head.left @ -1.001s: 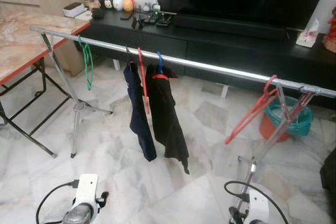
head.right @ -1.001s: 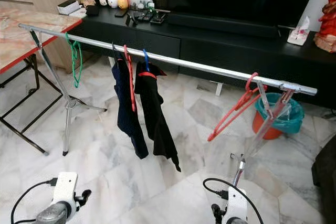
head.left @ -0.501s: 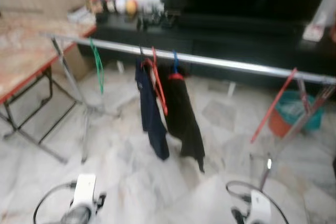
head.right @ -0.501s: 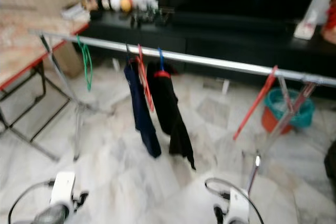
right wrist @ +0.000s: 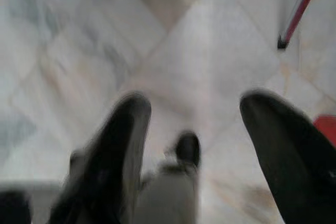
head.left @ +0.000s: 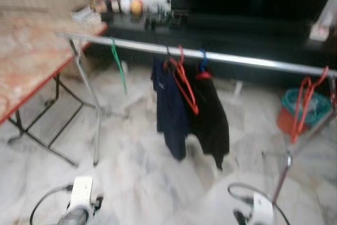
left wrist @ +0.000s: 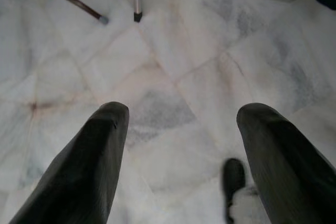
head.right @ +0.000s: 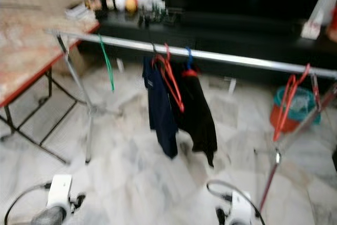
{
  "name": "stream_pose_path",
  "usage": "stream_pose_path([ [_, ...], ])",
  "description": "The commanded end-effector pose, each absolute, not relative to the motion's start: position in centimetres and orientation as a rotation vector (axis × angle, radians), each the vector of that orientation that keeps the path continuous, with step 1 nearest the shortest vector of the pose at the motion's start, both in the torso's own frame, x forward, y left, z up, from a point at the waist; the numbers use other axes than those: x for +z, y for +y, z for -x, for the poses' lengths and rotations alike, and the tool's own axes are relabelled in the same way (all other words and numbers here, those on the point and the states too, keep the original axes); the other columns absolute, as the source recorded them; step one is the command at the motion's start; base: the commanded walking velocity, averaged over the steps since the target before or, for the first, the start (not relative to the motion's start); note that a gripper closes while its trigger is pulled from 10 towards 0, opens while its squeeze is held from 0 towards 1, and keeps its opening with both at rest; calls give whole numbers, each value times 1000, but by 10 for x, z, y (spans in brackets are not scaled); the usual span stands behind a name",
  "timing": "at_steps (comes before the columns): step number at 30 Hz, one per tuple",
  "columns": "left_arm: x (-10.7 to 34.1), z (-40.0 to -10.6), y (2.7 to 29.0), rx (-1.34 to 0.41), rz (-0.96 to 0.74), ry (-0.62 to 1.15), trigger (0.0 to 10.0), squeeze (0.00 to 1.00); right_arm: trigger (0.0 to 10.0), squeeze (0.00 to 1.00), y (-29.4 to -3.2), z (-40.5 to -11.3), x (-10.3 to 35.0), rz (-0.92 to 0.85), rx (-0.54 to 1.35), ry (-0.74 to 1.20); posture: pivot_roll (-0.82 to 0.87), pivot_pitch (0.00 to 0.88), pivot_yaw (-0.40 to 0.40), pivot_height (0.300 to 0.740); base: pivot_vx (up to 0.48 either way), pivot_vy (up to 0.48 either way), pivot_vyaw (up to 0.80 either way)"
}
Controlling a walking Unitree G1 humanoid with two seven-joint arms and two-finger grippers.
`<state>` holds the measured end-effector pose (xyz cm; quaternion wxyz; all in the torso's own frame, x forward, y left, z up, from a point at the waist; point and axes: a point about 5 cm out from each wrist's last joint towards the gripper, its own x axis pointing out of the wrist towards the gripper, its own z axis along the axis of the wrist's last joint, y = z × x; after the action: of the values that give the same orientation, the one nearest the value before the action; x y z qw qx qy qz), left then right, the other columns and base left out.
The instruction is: Hang hanger
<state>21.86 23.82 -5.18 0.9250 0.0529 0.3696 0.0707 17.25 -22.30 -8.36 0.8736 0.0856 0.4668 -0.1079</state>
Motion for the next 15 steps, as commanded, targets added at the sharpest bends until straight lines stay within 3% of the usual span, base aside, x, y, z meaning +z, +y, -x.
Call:
stream_pose_path([
  [1,-55,-212,244,157,-117,785,10000,0,10000,0,-217,-179,-82,-197,-222,954,25,0,18,740,0,364,0],
  [9,-53,-213,245,154,-117,778,10000,0,10000,0,-216,-179,-82,-200,-223,951,25,0,22,740,0,337,0],
  [15,-53,-214,245,153,-125,775,10000,0,10000,0,-216,-180,-82,-205,-227,944,27,0,24,740,0,0,0],
])
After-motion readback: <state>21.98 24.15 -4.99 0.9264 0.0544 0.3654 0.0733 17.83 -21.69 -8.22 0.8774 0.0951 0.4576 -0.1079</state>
